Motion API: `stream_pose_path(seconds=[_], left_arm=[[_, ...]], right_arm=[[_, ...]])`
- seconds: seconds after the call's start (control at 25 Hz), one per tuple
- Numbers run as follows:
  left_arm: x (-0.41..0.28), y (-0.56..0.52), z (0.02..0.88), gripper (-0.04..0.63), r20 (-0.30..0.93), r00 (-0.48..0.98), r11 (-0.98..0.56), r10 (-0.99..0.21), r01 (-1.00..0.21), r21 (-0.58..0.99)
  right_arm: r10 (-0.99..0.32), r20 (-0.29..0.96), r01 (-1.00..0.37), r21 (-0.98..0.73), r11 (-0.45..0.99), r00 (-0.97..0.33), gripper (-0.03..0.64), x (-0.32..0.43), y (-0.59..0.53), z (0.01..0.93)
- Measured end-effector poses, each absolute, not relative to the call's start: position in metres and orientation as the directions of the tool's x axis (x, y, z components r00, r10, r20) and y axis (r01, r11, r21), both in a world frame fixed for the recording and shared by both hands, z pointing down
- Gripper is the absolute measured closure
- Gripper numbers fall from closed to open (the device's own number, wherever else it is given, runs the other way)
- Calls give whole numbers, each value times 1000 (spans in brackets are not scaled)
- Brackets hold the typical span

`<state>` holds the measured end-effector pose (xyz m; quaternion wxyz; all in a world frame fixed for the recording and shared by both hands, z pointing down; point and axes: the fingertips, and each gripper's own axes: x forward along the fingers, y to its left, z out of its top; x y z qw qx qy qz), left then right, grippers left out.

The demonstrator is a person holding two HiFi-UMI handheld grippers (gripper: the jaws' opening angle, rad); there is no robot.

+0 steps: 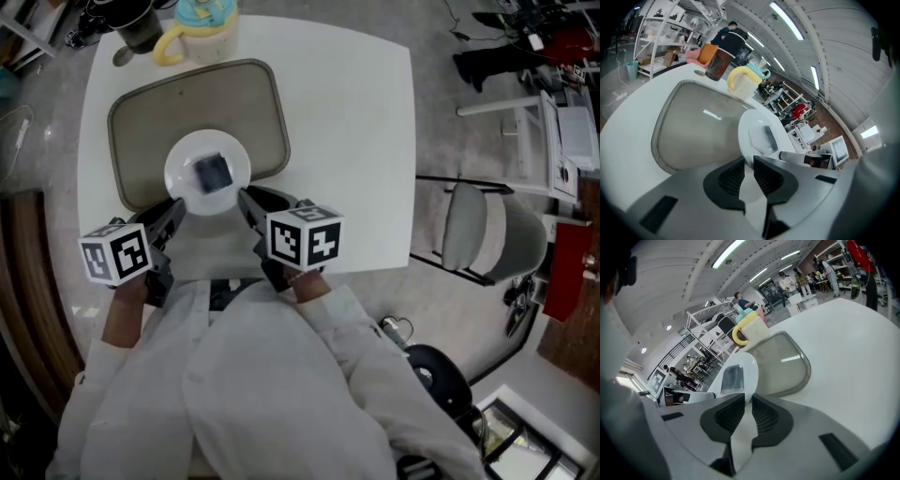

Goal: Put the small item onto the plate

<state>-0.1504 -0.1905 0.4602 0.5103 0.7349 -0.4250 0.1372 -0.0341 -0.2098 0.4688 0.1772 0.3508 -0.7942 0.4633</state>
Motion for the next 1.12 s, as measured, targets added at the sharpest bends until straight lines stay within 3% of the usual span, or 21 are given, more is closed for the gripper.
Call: stream_pose_path(seconds=[1.12], left_arm=[[-188,-275,484,537,655,621,-23,-431,-733,680]], right_arm=[[-385,671,-773,-573,273,-633,558,-77,-298,488]])
